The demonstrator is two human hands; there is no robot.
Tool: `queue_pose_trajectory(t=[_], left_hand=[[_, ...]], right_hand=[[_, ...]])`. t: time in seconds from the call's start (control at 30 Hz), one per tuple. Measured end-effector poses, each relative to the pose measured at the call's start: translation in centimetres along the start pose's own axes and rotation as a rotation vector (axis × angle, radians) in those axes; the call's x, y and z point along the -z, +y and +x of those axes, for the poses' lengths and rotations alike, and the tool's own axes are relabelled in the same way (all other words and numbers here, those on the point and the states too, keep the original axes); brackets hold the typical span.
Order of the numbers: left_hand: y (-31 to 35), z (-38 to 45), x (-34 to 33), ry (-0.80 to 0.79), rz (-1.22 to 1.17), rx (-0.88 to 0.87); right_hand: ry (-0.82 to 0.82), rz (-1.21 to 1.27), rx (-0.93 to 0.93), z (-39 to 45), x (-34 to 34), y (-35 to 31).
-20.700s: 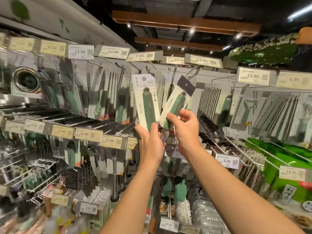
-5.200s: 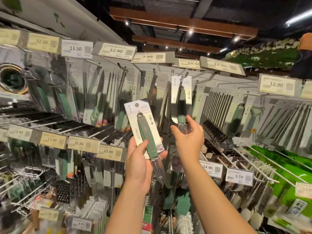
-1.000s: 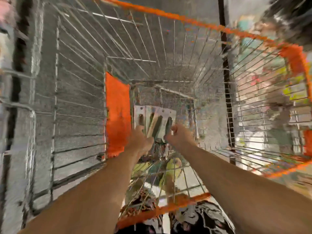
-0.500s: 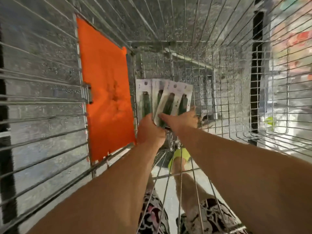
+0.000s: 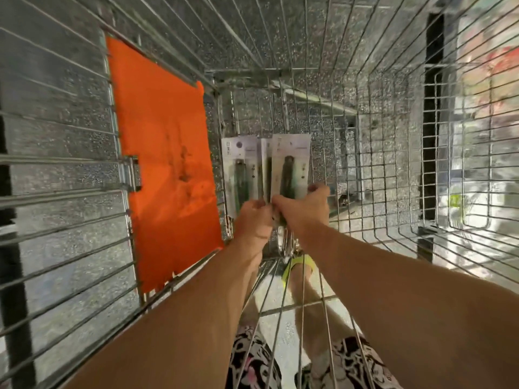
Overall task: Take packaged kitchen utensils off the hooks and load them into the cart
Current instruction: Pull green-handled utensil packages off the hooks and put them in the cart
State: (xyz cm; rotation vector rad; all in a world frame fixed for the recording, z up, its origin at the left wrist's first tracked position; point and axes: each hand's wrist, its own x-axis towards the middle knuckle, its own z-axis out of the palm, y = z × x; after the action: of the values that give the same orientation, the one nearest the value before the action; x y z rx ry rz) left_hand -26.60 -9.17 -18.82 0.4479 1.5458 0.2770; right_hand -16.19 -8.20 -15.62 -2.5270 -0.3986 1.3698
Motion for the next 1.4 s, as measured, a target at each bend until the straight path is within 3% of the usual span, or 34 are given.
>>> queue_pose_trajectory(t=[0.27,0.5,0.63,0.93,1.1,1.4], left_hand=[[-1.6,0.2,0.2,-0.135,-0.101,0.09],[-1.1,-0.7,0.2,-0.175,-0.291,0.093],[0.5,-1.8,0.1,-0.3,-0.37,0.078],[6.3,-5.9,-1.6,-0.341,-0.403,-0.003],[9.1,-9.7,-2.5,-0.412,-0.338,-0.149],[13.5,-18.5,-6.4,-0.624,-0.327,-0.262]], right_hand=[[-0.252,0.219,-0.115,0.4,0.9,0.4],[-0.272,0.345,-0.248,-0.3,2.5,-0.5],[-0.298,0.337,-0.217,-1.0,3.2,-1.8],[-0.25,0.531,-0.155,-3.8,7.3,-6.2],[-0.194,0.587,-0.043,-6.7,10.9,-8.0],[-0.149,0.606,0.164,-14.3,20.1,-10.2]])
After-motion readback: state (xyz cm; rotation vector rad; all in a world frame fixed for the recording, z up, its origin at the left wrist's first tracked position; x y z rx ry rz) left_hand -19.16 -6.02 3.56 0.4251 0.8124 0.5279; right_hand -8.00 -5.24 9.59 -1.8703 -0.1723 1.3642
